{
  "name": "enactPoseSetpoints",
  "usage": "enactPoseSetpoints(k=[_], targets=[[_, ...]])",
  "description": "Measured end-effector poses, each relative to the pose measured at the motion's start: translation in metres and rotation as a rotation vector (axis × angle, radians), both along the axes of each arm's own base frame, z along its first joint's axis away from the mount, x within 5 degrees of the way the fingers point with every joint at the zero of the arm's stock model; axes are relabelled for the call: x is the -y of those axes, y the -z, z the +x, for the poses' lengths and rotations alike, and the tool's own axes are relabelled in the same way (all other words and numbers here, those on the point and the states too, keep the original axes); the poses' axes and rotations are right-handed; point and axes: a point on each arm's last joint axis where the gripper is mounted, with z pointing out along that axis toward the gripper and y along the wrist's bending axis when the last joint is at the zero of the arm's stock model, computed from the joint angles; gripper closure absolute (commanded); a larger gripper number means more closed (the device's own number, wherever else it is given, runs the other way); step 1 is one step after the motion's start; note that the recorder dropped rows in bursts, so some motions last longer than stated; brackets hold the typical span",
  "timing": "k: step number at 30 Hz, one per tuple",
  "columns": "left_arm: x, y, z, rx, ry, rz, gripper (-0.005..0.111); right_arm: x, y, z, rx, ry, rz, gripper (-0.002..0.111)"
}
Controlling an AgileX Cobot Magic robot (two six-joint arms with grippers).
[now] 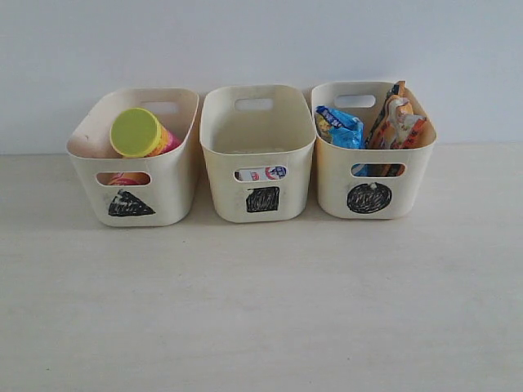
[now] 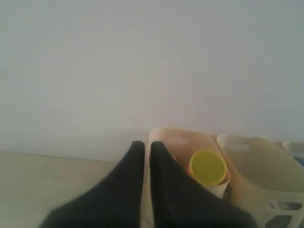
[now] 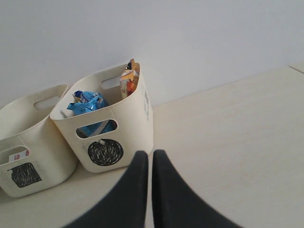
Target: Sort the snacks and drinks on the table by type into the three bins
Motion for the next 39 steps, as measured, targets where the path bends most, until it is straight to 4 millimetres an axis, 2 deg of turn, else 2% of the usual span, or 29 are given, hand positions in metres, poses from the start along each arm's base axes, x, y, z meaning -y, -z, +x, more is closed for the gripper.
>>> enactPoseSetpoints(k=[5,11,19,24,29,39], targets=[[-0.001,0.046,-0.013,0.004,-0.016,0.017,0.102,0.0,0.0,0.0,0.0,0.0,0.0,0.108],[-0.001,0.091,-0.023,0.0,-0.019,0.012,0.102,0.0,0.0,0.0,0.0,0.0,0.0,0.108],[0.0,0.139,-0.016,-0.087,-0.014,-0.026,0.102,0.0,0.0,0.0,0.002,0.0,0.0,0.108],[0.0,0.146,-0.016,-0.127,-0.013,-0.036,0.102,0.0,0.0,0.0,0.002,0.0,0.0,0.108],[0.0,0.152,-0.017,-0.196,-0.005,0.024,0.102,0.0,0.0,0.0,0.002,0.0,0.0,0.108],[0.0,0.152,-0.018,-0.202,-0.004,0.038,0.102,0.0,0.0,0.0,0.002,0.0,0.0,0.108]])
